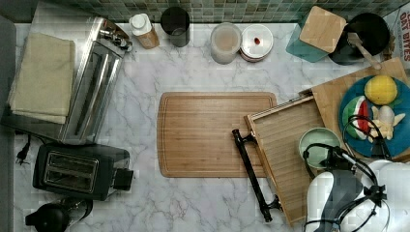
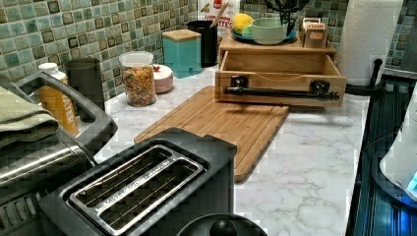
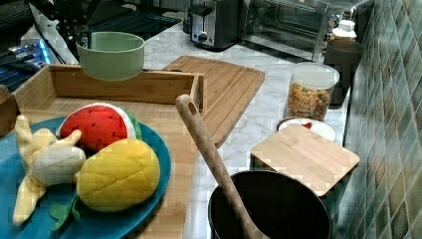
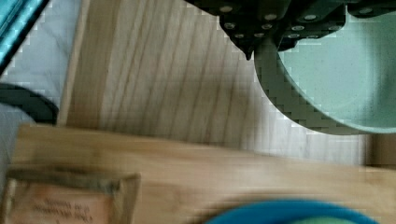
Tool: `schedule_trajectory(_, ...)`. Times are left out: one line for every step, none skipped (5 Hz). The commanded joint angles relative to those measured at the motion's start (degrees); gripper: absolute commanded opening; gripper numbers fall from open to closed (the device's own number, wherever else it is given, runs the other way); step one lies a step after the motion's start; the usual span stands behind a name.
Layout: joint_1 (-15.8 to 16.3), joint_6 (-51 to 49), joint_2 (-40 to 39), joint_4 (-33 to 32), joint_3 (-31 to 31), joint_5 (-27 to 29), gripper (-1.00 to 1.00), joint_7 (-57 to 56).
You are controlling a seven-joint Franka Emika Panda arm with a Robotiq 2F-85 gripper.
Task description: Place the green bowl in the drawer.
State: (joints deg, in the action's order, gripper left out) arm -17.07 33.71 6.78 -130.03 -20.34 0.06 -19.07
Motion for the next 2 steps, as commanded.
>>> schedule_trajectory(1.36,6.74,-8.81,0.57,-1.64,9.75,-1.00,-19.77)
schedule_trajectory(-0.63,4.57,-11.22,2.07,-1.90,11.60,-1.00,-23.62)
